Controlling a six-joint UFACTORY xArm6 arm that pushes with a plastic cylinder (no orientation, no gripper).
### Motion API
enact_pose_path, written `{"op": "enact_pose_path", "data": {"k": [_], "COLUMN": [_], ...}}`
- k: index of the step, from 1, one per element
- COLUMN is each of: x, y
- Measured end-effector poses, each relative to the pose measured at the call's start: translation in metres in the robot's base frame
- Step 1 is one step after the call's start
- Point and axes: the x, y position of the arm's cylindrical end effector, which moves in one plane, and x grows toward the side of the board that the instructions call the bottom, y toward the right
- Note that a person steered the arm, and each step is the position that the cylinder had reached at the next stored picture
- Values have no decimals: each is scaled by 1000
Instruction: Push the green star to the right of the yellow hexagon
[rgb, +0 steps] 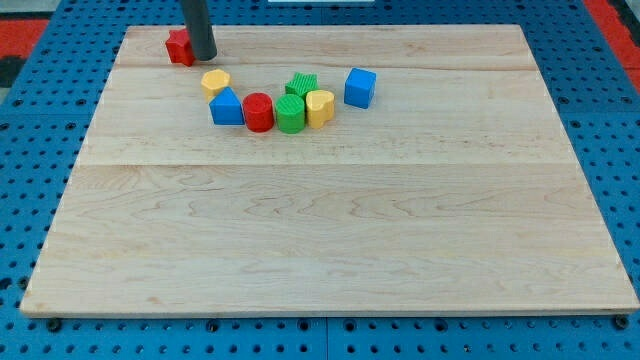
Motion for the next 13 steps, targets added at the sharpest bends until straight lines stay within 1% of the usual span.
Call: {"op": "enact_pose_path", "data": {"k": [1,2,3,4,5,6,7,8,9,10,11,12,13], "x": [5,-2,39,65,74,47,9,9,10,5,-13,-12,-11], "y": [20,115,106,106,141,145,127,129,165,137,87,79,102]}}
